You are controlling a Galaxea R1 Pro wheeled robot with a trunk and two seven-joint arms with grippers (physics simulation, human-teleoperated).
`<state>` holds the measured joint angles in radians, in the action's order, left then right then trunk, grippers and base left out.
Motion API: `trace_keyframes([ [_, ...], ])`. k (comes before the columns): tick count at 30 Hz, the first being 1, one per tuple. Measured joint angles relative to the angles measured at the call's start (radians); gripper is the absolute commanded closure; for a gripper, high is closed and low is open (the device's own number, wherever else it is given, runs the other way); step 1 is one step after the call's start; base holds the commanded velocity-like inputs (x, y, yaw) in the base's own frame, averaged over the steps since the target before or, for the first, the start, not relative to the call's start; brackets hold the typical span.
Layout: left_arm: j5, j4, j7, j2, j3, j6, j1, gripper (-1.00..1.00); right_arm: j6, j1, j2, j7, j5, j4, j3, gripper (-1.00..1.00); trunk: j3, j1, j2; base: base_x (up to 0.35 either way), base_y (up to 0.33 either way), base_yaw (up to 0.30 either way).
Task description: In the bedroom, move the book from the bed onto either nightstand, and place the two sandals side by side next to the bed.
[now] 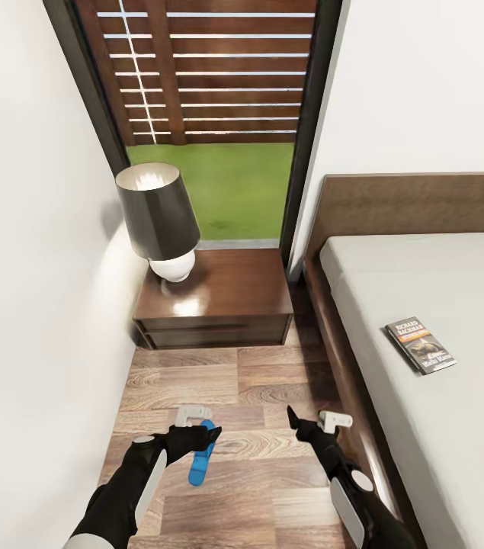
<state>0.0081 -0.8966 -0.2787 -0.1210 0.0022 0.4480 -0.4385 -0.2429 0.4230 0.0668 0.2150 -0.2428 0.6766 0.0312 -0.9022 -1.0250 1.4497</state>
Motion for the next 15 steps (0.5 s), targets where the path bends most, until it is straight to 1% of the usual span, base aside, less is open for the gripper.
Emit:
trace_keyframes([
  [11,0.0,0.001,0.002,0.0,0.0,0.0,0.002,-1.0,0.006,0.0,0.0,0.005,-0.001,0.022,0.001,-1.0,0.0,0.0,0.0,0.0,0.0,0.0],
  [15,0.0,0.0,0.002,0.0,0.0,0.0,0.002,-1.0,0.006,0.0,0.0,0.006,-0.001,0.026,0.001,-1.0,-0.012,-0.015,0.028,0.0,0.0,0.0],
])
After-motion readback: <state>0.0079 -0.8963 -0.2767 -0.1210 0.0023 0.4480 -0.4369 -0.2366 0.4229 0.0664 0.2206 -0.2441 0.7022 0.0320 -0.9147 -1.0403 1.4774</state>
